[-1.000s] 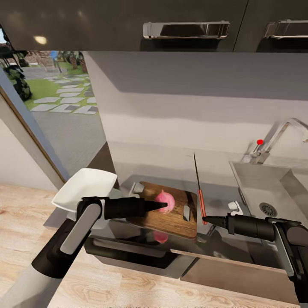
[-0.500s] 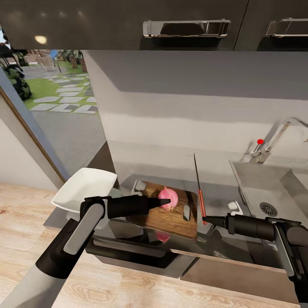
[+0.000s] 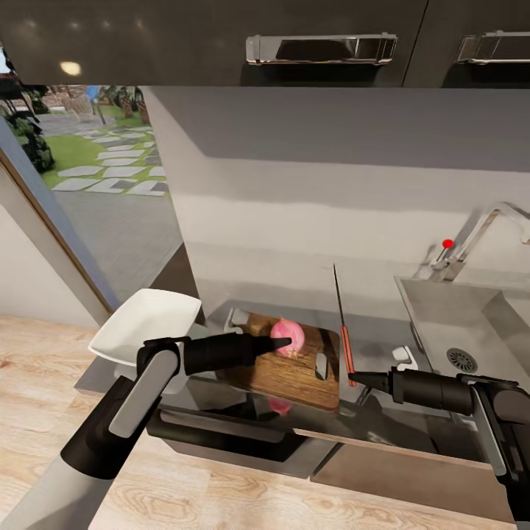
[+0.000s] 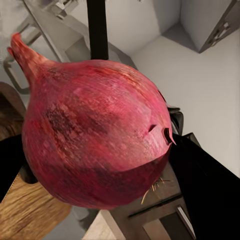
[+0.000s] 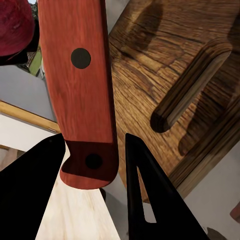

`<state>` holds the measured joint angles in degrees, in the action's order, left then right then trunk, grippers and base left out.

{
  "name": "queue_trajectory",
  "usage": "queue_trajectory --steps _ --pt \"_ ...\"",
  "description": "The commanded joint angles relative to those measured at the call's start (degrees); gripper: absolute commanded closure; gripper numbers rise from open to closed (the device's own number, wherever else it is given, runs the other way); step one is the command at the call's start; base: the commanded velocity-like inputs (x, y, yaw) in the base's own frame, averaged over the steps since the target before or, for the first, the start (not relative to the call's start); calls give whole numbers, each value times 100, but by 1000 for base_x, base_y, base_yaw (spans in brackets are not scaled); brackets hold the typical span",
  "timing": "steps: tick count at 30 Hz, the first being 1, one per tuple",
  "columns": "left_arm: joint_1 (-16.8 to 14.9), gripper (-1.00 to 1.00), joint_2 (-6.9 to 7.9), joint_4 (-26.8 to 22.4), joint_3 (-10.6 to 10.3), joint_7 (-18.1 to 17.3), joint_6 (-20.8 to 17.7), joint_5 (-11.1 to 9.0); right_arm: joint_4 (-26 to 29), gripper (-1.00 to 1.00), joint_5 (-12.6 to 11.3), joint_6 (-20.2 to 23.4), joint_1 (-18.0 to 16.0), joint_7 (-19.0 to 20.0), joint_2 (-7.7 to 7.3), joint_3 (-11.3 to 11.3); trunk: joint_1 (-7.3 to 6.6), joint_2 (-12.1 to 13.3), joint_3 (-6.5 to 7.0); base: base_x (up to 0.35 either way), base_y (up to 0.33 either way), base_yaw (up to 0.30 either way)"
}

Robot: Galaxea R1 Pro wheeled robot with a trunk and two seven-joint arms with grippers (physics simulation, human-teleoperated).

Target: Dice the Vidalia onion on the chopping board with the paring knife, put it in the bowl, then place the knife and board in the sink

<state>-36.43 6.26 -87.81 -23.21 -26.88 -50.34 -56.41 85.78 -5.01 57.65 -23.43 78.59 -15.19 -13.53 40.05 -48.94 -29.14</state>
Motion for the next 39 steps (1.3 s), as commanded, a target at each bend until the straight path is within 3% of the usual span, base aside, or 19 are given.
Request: queue_trajectory --steps 1,9,23,39 --pt "-5 100 9 2 2 -11 -12 -4 0 100 -18 45 -3 8 -1 -1 1 -5 -6 0 0 0" --pt "-5 100 19 11 9 115 -3 88 0 100 -18 45 -3 8 -1 -1 1 -5 -6 0 0 0" --pt "-5 100 -10 10 -27 1022 -14 262 0 100 -18 45 -3 8 -1 -1 1 -5 -6 0 0 0" --pt "-5 100 -17 10 -33 1097 -58 270 0 100 -18 53 -3 8 -1 -1 1 -5 -6 0 0 0"
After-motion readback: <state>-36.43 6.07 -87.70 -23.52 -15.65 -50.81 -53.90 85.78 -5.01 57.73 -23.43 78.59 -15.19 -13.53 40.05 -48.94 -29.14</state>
